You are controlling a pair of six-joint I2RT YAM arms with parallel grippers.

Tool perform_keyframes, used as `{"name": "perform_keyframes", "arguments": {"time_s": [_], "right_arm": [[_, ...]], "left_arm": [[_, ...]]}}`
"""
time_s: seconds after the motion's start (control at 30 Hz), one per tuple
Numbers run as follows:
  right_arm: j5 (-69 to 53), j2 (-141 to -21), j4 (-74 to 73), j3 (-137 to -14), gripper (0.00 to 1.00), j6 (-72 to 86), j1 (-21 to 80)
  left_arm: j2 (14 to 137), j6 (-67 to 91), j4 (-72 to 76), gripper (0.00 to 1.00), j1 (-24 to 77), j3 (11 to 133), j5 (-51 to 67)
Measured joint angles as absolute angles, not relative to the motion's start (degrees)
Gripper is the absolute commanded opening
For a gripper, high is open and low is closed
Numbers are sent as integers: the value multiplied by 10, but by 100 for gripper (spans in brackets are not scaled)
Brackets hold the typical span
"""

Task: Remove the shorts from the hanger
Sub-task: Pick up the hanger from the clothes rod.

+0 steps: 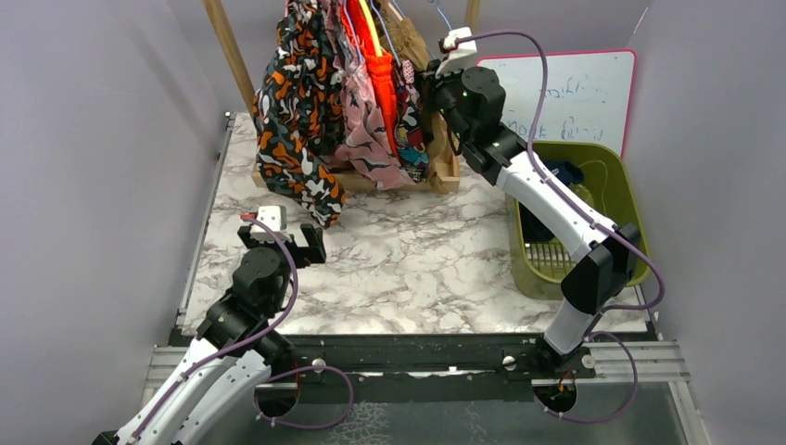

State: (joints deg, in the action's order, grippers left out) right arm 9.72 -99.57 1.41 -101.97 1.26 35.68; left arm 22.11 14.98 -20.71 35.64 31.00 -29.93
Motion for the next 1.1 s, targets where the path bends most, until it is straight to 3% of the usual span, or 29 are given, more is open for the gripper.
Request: {"name": "perform_keyframes", "arguments": {"time_s": [0.5,1.1], "right_arm": [[125,-985,119,-958,1,14,359],[149,-882,35,-950,1,24,361]], "left_arm": [[220,150,-207,99,356,310,-299],[220,150,-207,99,356,310,-299]]}}
